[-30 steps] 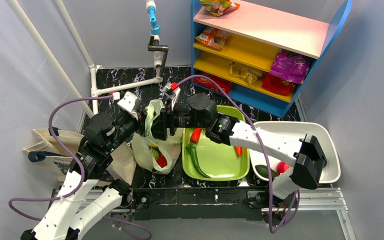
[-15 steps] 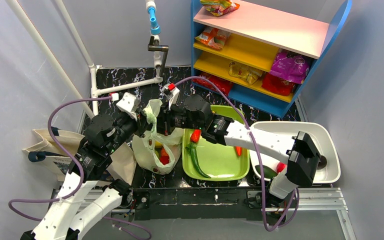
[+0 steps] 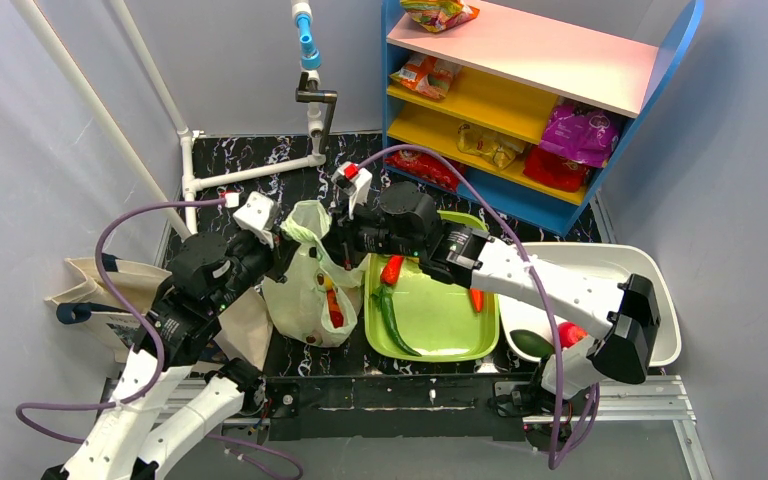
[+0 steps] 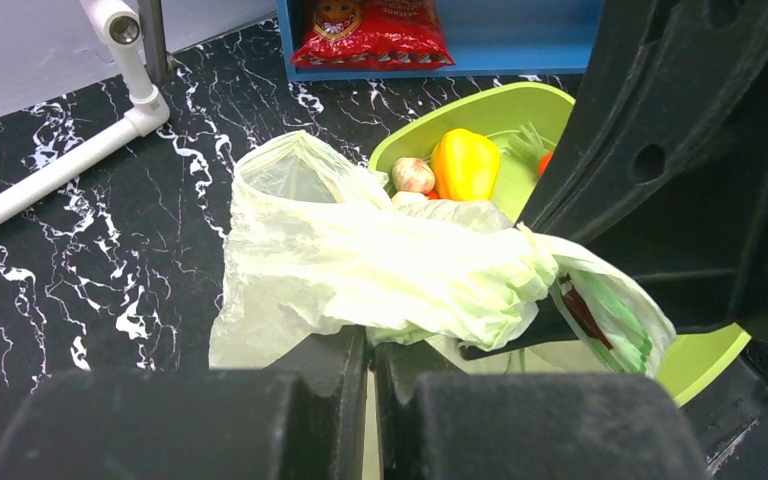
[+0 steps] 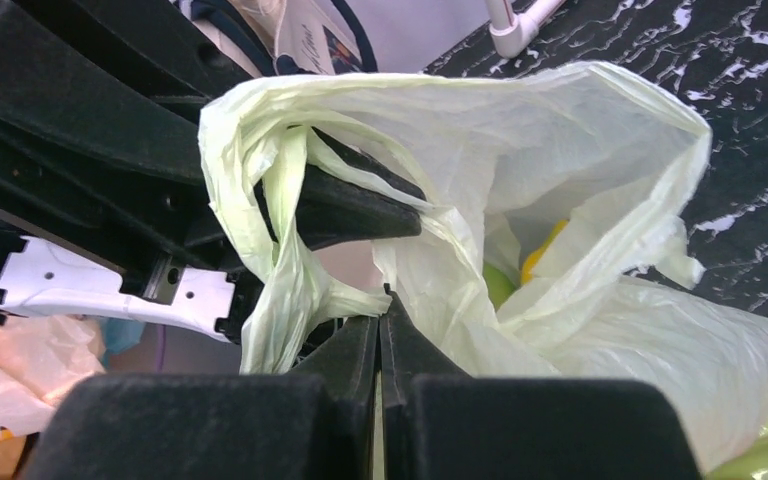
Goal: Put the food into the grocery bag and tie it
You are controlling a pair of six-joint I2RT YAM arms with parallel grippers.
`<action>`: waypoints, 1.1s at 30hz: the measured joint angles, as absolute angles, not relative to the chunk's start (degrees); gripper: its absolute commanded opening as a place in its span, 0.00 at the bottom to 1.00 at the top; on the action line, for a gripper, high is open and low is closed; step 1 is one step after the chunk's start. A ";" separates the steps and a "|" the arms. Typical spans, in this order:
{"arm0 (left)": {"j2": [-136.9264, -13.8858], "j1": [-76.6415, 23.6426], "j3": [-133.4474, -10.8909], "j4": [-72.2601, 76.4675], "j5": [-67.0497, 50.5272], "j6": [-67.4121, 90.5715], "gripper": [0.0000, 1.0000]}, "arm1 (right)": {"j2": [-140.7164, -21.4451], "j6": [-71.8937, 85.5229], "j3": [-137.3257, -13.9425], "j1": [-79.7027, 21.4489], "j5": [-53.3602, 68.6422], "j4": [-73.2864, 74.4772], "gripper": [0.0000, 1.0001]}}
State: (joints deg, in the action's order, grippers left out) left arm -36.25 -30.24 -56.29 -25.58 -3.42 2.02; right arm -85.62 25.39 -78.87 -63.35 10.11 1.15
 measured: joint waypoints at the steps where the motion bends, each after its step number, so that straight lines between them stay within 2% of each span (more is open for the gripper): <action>1: -36.32 -30.24 -56.29 -25.80 -3.44 1.98 0.00 | -85.36 24.95 -79.09 -63.35 9.72 2.13 0.01; 7: -37.41 -30.24 -56.47 -26.44 -5.41 1.43 0.00 | -85.41 22.20 -81.69 -63.35 5.28 9.61 0.01; 15: -39.77 -30.24 -59.70 -31.22 -8.84 -1.56 0.00 | -91.26 20.51 -95.83 -62.98 -2.63 25.28 0.01; 21: -39.57 -30.24 -60.71 -34.28 -8.88 -2.74 0.00 | -93.71 19.68 -99.57 -63.02 -5.21 33.89 0.01; 27: -40.75 -30.50 -62.48 -35.68 -5.93 -4.43 0.00 | -93.78 18.98 -101.32 -62.98 -8.82 41.17 0.01; 33: -48.93 -30.59 -66.11 -35.97 2.04 -7.20 0.00 | -93.58 17.47 -102.50 -62.96 -12.23 45.69 0.01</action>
